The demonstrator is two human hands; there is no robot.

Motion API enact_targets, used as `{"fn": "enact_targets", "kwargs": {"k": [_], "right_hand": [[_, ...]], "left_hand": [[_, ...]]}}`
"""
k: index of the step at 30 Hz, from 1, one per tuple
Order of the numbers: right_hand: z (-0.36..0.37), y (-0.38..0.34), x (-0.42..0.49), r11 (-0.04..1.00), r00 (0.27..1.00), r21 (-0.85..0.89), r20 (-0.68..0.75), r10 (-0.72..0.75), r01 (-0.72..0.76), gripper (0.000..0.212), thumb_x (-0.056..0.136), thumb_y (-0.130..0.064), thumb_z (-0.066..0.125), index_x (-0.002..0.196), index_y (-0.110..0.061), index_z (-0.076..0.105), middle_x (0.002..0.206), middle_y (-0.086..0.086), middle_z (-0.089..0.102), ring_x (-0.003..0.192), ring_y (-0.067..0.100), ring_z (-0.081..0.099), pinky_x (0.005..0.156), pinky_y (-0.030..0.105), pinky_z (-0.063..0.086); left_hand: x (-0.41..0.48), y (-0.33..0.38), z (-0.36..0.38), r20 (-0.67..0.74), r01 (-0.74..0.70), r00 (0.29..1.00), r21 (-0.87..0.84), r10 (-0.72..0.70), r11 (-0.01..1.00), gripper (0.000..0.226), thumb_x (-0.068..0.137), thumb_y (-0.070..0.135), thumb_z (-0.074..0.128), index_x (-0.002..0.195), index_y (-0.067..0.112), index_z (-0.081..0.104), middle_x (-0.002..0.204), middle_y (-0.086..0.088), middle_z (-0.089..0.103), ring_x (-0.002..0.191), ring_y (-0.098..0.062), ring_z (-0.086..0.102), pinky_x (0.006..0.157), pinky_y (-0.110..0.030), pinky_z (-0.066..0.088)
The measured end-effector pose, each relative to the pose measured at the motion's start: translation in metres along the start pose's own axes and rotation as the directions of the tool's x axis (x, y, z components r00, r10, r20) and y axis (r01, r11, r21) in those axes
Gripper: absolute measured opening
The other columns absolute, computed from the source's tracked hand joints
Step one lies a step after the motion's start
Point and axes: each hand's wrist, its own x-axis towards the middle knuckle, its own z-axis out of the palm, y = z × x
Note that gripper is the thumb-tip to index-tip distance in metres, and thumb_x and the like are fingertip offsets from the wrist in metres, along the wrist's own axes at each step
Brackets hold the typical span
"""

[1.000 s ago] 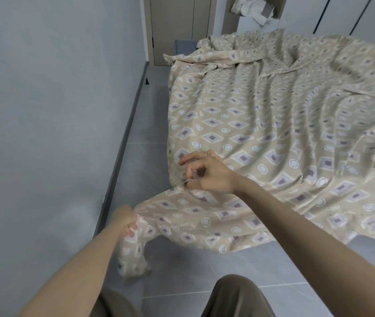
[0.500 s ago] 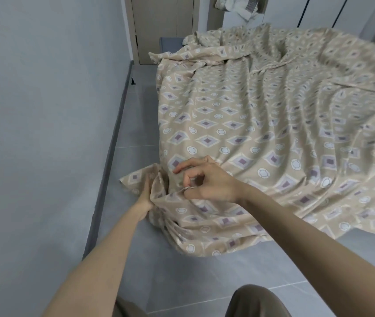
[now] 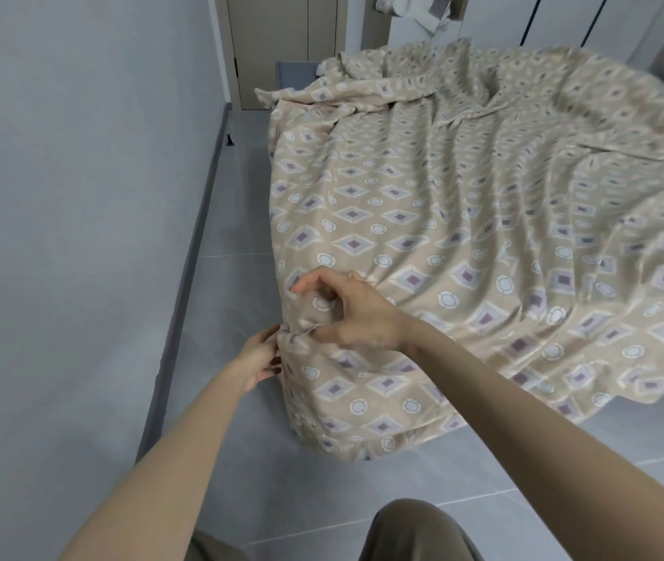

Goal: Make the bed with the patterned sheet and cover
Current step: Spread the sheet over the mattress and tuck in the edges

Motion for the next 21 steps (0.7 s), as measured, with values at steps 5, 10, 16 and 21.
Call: {"fn": "enact_targets", "kwargs": {"k": [5, 10, 16, 21], "right_hand": [[-0.001, 0.003, 0.004, 0.999, 0.998, 0.023, 0.04, 0.04, -0.041, 0.051, 0.065, -0.015, 0.073, 0.11, -0.032, 0.058, 0.114, -0.004, 0.06, 0.102, 0.019, 0.045, 0.088, 0.024, 0.039], [-0.022, -0.023, 0.003, 0.974, 0.96, 0.07, 0.197, 0.2, -0.217, 0.056, 0.073, -0.008, 0.077, 0.123, -0.022, 0.057, 0.123, -0.007, 0.056, 0.109, 0.006, 0.048, 0.094, 0.012, 0.038], [-0.084, -0.082, -0.015, 0.795, 0.843, 0.281, 0.215, 0.494, -0.538, 0.033, 0.087, 0.002, 0.057, 0.118, -0.008, 0.06, 0.122, 0.002, 0.061, 0.113, 0.011, 0.056, 0.085, 0.017, 0.044], [-0.157, -0.144, -0.046, 0.697, 0.747, 0.275, 0.177, 0.641, -0.663, 0.028, 0.088, -0.003, 0.052, 0.112, -0.013, 0.063, 0.116, 0.004, 0.066, 0.092, 0.011, 0.059, 0.068, 0.015, 0.044]], "left_hand": [[-0.014, -0.001, 0.012, 0.086, 0.079, 0.993, -0.002, -0.078, 0.997, 0.008, 0.097, 0.021, 0.05, 0.102, 0.022, 0.056, 0.092, -0.005, 0.064, 0.085, -0.022, 0.059, 0.076, -0.037, 0.051], [-0.044, 0.037, 0.006, 0.047, 0.134, 0.989, 0.083, -0.138, 0.987, 0.022, 0.096, 0.024, 0.052, 0.117, 0.022, 0.055, 0.11, -0.007, 0.063, 0.105, -0.028, 0.057, 0.094, -0.04, 0.043], [-0.127, 0.109, -0.005, -0.017, 0.242, 0.97, 0.121, -0.241, 0.963, 0.034, 0.098, 0.014, 0.048, 0.131, 0.016, 0.051, 0.135, -0.004, 0.053, 0.122, -0.029, 0.052, 0.099, -0.036, 0.037], [-0.208, 0.201, 0.001, -0.014, 0.246, 0.969, 0.146, -0.247, 0.958, 0.034, 0.098, 0.013, 0.048, 0.132, 0.014, 0.051, 0.133, -0.003, 0.055, 0.119, -0.026, 0.055, 0.098, -0.035, 0.038]]}}
